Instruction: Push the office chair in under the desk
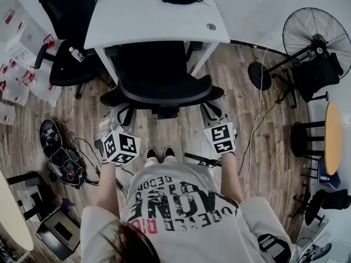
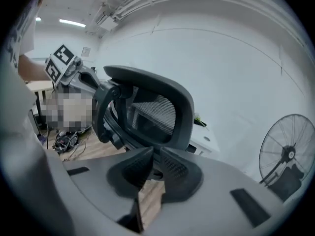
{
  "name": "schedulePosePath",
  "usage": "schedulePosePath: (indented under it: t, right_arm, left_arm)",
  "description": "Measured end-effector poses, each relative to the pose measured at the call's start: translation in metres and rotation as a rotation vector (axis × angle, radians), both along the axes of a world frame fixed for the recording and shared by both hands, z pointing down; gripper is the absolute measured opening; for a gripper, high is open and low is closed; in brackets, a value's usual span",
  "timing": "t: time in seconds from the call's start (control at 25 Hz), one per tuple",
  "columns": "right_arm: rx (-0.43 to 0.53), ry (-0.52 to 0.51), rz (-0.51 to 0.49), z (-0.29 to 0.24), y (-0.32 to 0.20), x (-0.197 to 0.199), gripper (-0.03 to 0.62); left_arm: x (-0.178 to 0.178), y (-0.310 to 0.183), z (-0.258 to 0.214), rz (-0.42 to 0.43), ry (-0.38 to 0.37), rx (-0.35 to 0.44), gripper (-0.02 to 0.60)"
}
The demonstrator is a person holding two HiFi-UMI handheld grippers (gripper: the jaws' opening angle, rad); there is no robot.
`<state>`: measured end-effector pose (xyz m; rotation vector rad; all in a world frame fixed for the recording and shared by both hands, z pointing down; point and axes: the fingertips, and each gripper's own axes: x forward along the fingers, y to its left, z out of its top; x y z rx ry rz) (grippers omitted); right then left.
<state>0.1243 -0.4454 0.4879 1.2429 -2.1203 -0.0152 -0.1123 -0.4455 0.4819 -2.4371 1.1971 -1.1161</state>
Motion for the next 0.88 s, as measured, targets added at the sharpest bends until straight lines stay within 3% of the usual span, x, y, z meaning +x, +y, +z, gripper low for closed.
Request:
schedulePosePath:
  t: [0.24,0.52,0.72,0.88]
  right_arm:
    - [-0.014,-0.144,0.056,-0.008,0.005,-0.007,0.043]
    - [0.012,-0.238,0.1,-0.02,0.017,-0.024,0.031]
    - [0.054,-0.359,0.162,-0.036,0.025,-0.03,0.028]
    - [0.095,-0.41,0.176,-0.055,0.032,-0.034,0.026]
  left_arm:
    - [-0.002,-0.002,-0.001,-0.016,0.141,-0.014,0.018]
    - [-0.003,0.002,-0.007,0.0,0.215,-0.016,0.011]
    - [-0.007,0.0,-0.034,-0.047,0.412,-0.007,0.011]
    - [-0.011,0.002,-0.065,-0.072,0.504,0.05,0.011]
